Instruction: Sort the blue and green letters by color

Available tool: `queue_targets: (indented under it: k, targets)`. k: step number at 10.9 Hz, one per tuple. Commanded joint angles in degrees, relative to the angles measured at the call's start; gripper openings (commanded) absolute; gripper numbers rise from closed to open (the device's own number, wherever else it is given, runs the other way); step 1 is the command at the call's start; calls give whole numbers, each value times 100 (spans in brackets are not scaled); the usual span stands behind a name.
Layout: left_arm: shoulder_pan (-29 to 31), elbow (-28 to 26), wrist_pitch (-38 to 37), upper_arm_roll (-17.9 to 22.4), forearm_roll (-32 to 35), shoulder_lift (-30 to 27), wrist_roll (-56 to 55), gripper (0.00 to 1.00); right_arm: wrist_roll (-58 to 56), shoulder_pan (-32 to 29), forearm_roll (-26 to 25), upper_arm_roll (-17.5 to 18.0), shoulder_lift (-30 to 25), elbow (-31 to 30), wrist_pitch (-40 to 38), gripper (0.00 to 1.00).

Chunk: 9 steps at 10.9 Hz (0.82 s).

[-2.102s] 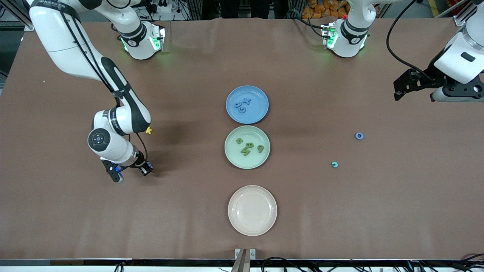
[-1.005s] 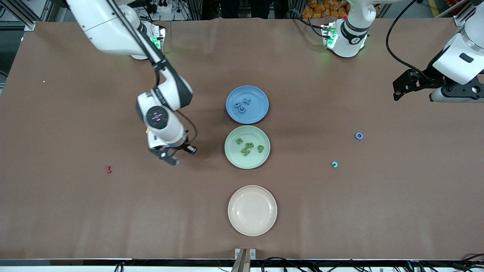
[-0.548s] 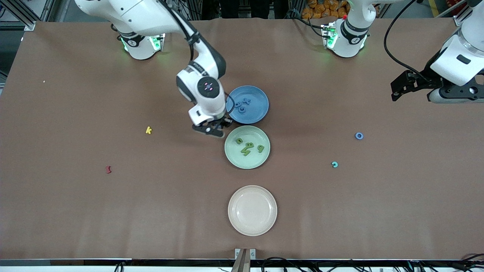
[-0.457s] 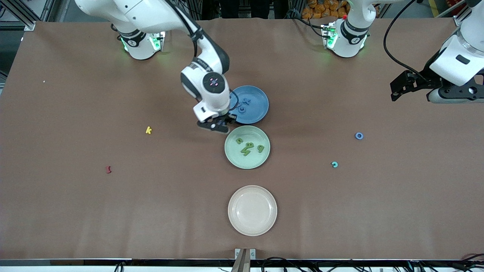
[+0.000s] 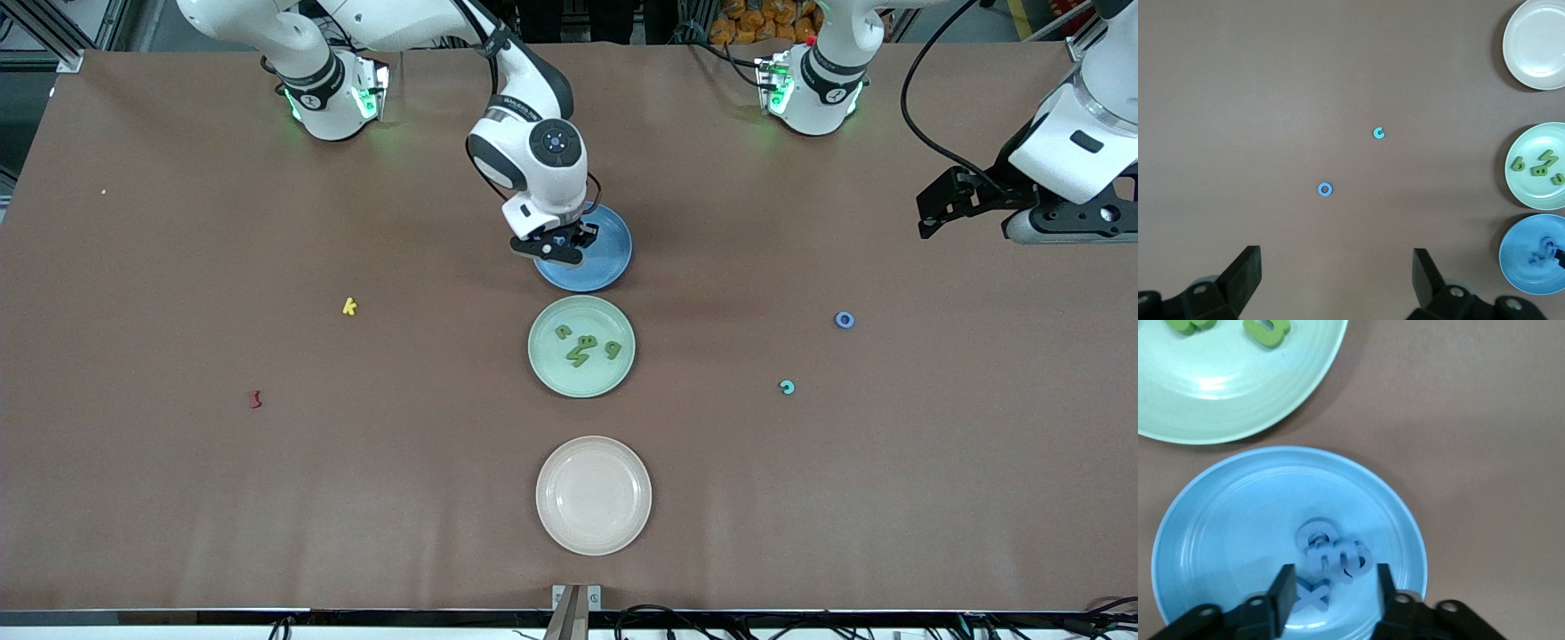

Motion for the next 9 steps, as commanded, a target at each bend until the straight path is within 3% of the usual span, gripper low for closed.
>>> queue_targets:
  k: [1, 7, 8, 9]
  targets:
    - [7, -19, -34, -31, 59, -40, -115, 100, 232, -178, 12, 45, -142, -70, -154, 100]
    - [16, 25, -16, -22, 68, -5, -46, 100, -1787, -2118, -58, 19, -458, -43, -576, 100]
    - [25, 103, -16, -22, 68, 22, -28, 100, -2130, -2374, -128, -77, -502, -43, -594, 100]
    - [25, 130, -16, -22, 68, 30, -28, 100, -2551, -2516, -294, -400, -511, -35, -594, 100]
